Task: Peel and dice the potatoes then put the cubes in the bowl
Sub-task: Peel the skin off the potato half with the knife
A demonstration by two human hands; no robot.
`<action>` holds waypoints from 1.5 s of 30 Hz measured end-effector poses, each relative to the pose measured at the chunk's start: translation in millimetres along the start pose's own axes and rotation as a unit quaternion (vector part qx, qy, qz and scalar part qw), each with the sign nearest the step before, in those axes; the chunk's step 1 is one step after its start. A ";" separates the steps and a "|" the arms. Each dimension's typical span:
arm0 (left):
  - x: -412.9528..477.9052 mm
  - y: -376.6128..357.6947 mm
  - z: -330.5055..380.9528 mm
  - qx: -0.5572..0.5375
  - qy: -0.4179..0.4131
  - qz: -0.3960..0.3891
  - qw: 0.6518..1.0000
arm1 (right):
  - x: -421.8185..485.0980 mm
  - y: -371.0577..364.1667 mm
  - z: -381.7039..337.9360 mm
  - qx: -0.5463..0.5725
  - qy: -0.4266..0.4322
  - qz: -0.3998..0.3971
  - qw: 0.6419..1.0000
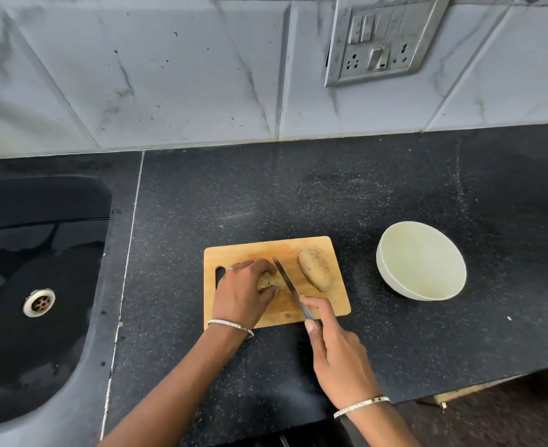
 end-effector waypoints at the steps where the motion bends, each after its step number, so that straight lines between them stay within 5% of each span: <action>1: -0.2 -0.1 -1.0 -0.002 0.004 0.000 1.000 | 1.3 -1.6 -0.3 -0.003 0.001 -0.002 1.000; 45: -5.8 3.6 -5.0 -0.030 0.018 0.013 0.999 | 26.4 -14.0 -7.5 -0.005 0.000 0.041 0.999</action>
Point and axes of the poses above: each hand's wrist, its own x-axis towards the middle knuckle, its own y-axis out of the back of the hand, z = x × y, the point moved 8 cm from there along x, towards the middle knuckle, and after that the axes turned 13 degrees about -z, right-handed, at the moved point
